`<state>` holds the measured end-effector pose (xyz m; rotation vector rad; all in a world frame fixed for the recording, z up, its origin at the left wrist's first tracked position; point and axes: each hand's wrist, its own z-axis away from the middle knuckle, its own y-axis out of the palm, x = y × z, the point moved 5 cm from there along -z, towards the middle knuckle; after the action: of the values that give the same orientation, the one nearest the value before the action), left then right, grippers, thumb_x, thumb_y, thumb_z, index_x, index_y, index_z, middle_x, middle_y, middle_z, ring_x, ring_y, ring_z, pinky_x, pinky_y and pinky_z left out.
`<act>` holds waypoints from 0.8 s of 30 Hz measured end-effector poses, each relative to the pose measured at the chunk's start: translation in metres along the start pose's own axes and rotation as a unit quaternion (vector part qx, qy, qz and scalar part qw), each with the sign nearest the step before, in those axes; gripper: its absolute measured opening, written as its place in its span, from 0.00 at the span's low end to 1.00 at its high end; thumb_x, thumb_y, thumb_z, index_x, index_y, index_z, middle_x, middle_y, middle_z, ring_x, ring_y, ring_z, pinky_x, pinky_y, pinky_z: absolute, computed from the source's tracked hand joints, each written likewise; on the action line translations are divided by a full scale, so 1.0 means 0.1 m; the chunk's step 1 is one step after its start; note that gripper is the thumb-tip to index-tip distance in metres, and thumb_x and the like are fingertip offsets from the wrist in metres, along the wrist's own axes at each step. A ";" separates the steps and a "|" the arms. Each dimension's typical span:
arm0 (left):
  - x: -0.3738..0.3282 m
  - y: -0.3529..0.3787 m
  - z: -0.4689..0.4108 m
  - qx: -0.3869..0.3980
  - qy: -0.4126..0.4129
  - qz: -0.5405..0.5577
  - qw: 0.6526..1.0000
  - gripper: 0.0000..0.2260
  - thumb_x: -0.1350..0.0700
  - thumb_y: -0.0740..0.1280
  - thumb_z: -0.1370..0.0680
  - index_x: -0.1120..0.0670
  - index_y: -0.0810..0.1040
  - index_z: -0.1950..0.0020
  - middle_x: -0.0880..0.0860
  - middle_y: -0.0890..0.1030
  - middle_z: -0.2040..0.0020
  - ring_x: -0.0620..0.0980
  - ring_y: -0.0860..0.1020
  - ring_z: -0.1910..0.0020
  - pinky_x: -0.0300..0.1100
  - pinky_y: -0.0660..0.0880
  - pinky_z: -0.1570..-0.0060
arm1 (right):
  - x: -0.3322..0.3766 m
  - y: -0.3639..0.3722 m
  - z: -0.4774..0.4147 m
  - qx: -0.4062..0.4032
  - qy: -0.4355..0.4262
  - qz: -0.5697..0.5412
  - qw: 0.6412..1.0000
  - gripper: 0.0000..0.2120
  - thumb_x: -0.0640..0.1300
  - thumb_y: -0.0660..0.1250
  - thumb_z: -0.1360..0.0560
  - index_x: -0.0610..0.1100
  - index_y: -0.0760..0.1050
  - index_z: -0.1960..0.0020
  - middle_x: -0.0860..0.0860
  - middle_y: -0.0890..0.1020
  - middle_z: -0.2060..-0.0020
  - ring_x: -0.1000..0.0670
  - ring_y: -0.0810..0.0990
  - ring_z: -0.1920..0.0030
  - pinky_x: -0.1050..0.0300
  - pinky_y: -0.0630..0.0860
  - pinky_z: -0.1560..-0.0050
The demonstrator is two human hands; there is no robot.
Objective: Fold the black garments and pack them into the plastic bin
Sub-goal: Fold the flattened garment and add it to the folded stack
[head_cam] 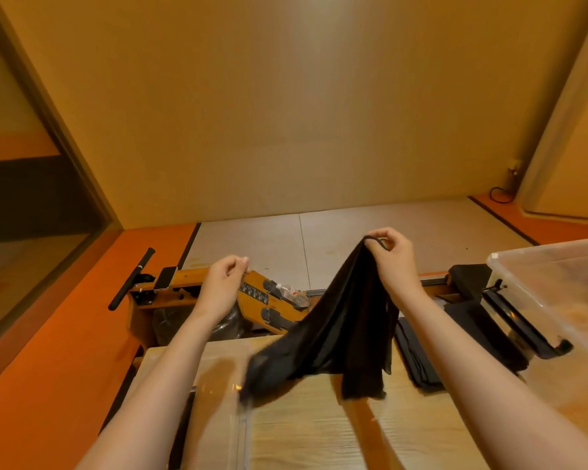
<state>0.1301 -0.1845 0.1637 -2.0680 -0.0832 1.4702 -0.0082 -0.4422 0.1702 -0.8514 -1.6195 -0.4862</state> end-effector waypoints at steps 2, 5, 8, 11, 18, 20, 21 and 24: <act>-0.08 0.23 0.06 0.048 0.010 0.003 0.999 0.08 0.52 0.62 0.19 0.53 0.77 0.55 0.49 0.78 0.60 0.45 0.76 0.61 0.38 0.70 0.59 | 0.00 0.08 0.04 0.049 -0.001 0.015 0.999 0.05 0.38 0.64 0.22 0.44 0.78 0.50 0.51 0.80 0.54 0.53 0.78 0.49 0.61 0.75 0.51; -0.21 0.71 0.21 0.155 0.016 0.031 0.987 0.06 0.51 0.69 0.23 0.48 0.78 0.48 0.46 0.80 0.50 0.43 0.79 0.51 0.38 0.74 0.54 | 0.01 0.23 0.13 0.123 -0.010 0.046 0.991 0.05 0.39 0.65 0.23 0.46 0.78 0.51 0.53 0.80 0.53 0.54 0.77 0.47 0.56 0.75 0.43; -0.32 1.18 0.39 0.238 -0.011 0.108 0.965 0.16 0.49 0.73 0.27 0.46 0.75 0.41 0.44 0.79 0.45 0.42 0.78 0.45 0.40 0.76 0.44 | -0.02 0.28 0.18 0.171 0.016 0.012 0.985 0.06 0.40 0.66 0.22 0.47 0.77 0.47 0.51 0.81 0.52 0.53 0.79 0.48 0.55 0.76 0.45; -0.23 1.52 0.48 0.212 -0.077 0.169 0.960 0.13 0.51 0.69 0.23 0.44 0.74 0.40 0.46 0.80 0.44 0.46 0.78 0.43 0.41 0.75 0.44 | -0.14 0.33 0.25 0.259 0.109 -0.112 0.953 0.14 0.38 0.64 0.22 0.46 0.72 0.37 0.45 0.82 0.50 0.49 0.83 0.49 0.58 0.80 0.51; 1.19 1.67 0.98 0.033 -0.433 0.144 0.889 0.27 0.51 0.68 0.22 0.59 0.62 0.28 0.58 0.71 0.32 0.61 0.72 0.35 0.52 0.71 0.36 | -1.35 0.01 0.52 0.264 0.209 0.068 0.939 0.17 0.46 0.63 0.21 0.48 0.69 0.32 0.46 0.75 0.38 0.51 0.77 0.42 0.55 0.75 0.42; 1.44 1.59 1.12 0.045 -0.443 0.037 0.895 0.33 0.49 0.70 0.23 0.60 0.56 0.26 0.61 0.66 0.28 0.63 0.69 0.32 0.54 0.70 0.36 | -1.72 -0.12 0.71 0.285 0.235 0.157 0.916 0.20 0.47 0.64 0.21 0.46 0.67 0.30 0.46 0.73 0.36 0.49 0.74 0.39 0.53 0.72 0.39; 1.51 1.57 1.17 0.051 -0.433 -0.003 0.900 0.35 0.49 0.70 0.24 0.60 0.55 0.25 0.61 0.64 0.28 0.63 0.67 0.31 0.54 0.69 0.35 | -1.88 -0.17 0.81 0.294 0.240 0.196 0.904 0.22 0.48 0.64 0.21 0.45 0.66 0.29 0.46 0.72 0.34 0.48 0.72 0.37 0.53 0.70 0.37; 1.69 1.62 1.25 0.079 -0.401 -0.051 0.911 0.37 0.49 0.73 0.27 0.60 0.58 0.26 0.61 0.66 0.29 0.63 0.69 0.33 0.55 0.70 0.35 | -2.21 -0.25 1.09 0.308 0.230 0.293 0.875 0.29 0.51 0.69 0.25 0.44 0.64 0.28 0.47 0.67 0.30 0.47 0.68 0.32 0.53 0.68 0.34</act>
<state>0.0405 -0.2005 -0.0858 -1.1987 -0.3717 2.0817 -0.0875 -0.4382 -0.0648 -0.6214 -0.9086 0.2509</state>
